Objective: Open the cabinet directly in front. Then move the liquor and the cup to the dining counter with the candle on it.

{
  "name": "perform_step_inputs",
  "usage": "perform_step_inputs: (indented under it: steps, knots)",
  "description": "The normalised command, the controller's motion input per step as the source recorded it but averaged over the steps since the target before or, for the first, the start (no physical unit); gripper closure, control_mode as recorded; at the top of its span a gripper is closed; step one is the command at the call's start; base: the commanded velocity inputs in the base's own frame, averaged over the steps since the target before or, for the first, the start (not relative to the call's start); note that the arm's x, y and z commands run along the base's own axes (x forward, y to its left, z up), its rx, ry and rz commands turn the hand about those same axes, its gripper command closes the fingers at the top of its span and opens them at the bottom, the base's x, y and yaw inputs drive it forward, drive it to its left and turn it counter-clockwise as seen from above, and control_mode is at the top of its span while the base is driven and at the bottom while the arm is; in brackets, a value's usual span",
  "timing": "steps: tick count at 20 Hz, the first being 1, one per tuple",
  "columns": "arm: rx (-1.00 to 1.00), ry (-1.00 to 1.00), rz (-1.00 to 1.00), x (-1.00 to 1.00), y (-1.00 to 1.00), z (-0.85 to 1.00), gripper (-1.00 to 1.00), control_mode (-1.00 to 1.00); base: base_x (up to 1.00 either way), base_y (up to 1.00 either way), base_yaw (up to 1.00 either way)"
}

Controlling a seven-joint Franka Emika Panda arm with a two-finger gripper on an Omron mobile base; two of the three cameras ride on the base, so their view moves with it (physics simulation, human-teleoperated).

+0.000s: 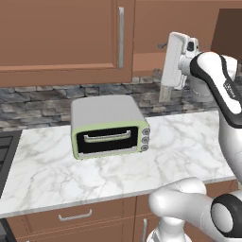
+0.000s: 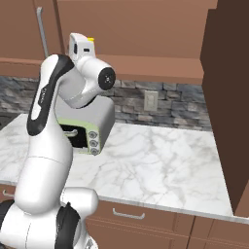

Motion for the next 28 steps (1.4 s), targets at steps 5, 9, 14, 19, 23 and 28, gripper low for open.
perform_step_inputs:
  steps: [5, 9, 14, 19, 23, 28]
  knots:
    - [0.00, 0.00, 0.06, 0.27, 0.18, 0.00, -1.00, -1.00, 0.00, 0.00, 0.00]
    - [0.00, 0.00, 0.06, 0.23, 0.20, 0.00, -1.00, -1.00, 0.00, 0.00, 0.00]
    - [0.00, 0.00, 0.03, 0.38, 0.01, 0.00, -1.00, -1.00, 0.00, 0.00, 0.00]
    - [0.00, 0.00, 0.01, 0.45, 0.00, 0.00, -1.00, -1.00, 0.00, 0.00, 0.00]
    - [0.00, 0.00, 0.01, 0.40, 0.00, 0.00, -1.00, -1.00, 0.00, 0.00, 0.00]
    - [0.00, 0.00, 0.03, 0.26, 0.15, 0.00, -1.00, -1.00, 0.00, 0.00, 0.00]
